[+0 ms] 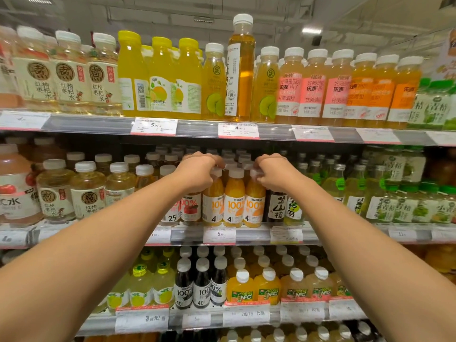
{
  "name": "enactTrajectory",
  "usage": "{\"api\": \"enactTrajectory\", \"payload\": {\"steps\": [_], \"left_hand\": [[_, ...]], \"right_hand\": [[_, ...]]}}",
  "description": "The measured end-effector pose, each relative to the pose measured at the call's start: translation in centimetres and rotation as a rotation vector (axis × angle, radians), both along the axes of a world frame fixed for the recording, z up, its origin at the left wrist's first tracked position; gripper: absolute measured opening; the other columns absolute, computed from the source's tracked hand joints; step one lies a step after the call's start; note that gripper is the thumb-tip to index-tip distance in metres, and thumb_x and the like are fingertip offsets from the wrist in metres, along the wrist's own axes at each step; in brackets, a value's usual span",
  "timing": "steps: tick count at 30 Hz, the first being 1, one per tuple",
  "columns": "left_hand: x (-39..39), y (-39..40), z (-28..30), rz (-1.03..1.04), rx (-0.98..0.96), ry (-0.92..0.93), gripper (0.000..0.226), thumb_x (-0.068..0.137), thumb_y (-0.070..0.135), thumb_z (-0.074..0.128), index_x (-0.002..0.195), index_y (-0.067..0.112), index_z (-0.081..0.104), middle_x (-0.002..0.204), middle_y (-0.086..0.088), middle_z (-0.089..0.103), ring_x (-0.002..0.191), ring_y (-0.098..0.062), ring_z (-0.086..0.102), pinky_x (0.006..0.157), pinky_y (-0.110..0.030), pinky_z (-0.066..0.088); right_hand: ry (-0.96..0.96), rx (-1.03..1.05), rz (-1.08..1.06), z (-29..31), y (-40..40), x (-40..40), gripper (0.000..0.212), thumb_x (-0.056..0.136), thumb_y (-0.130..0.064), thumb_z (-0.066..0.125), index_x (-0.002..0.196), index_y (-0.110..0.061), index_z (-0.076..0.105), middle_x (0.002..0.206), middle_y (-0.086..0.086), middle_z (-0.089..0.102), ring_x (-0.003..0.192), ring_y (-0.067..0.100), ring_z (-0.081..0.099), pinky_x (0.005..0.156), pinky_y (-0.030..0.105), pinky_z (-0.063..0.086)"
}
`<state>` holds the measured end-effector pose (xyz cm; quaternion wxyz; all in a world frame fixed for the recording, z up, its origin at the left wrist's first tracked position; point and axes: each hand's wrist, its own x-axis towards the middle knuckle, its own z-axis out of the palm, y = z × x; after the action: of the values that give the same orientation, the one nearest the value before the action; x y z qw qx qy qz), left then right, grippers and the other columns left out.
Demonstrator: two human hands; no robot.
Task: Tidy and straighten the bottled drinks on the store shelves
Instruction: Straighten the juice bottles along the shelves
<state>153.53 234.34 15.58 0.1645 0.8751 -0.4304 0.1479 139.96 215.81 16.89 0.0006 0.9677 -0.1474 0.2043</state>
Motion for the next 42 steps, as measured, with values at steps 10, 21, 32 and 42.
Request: {"api": "enactTrajectory", "payload": {"steps": [10, 21, 32, 42], "left_hand": [[-2.2, 0.2, 0.3, 0.013, 0.05, -0.121, 0.049, 0.093, 0.036, 0.061, 0.141, 0.033, 0.051, 0.137, 0.0, 0.061, 0.129, -0.025, 0.053, 0.108, -0.05, 0.041], [-8.5, 6.5, 4.9, -0.119, -0.174, -0.282, 0.026, 0.095, 0.041, 0.059, 0.117, 0.033, 0.068, 0.111, 0.015, 0.072, 0.101, -0.01, 0.066, 0.085, -0.037, 0.057], [-6.9, 11.0, 5.6, 0.091, -0.24, -0.368, 0.038, 0.093, 0.042, 0.06, 0.128, 0.026, 0.061, 0.129, 0.003, 0.061, 0.12, -0.022, 0.053, 0.092, -0.041, 0.05], [-5.4, 12.1, 3.3, 0.212, -0.186, -0.47, 0.054, 0.087, 0.038, 0.064, 0.138, 0.02, 0.054, 0.135, -0.002, 0.057, 0.119, -0.027, 0.054, 0.089, -0.043, 0.051]], "right_hand": [[-0.012, -0.007, 0.02, -0.4, 0.3, -0.6, 0.039, 0.097, -0.03, 0.065, 0.133, -0.014, 0.061, 0.122, 0.007, 0.066, 0.12, 0.027, 0.059, 0.094, 0.034, 0.05], [-0.043, -0.004, 0.343, 4.5, 3.3, -5.5, 0.036, 0.095, -0.045, 0.067, 0.125, -0.026, 0.069, 0.107, -0.007, 0.075, 0.096, 0.01, 0.07, 0.083, 0.032, 0.059], [-0.604, 0.012, 0.307, 12.8, 5.3, -3.3, 0.023, 0.098, -0.036, 0.064, 0.112, -0.019, 0.072, 0.102, -0.008, 0.072, 0.083, 0.004, 0.065, 0.079, 0.032, 0.062], [-0.709, 0.004, 0.04, 16.0, 6.2, 0.0, 0.045, 0.091, -0.04, 0.066, 0.129, -0.018, 0.055, 0.118, 0.006, 0.067, 0.105, 0.027, 0.063, 0.086, 0.047, 0.057]]}}
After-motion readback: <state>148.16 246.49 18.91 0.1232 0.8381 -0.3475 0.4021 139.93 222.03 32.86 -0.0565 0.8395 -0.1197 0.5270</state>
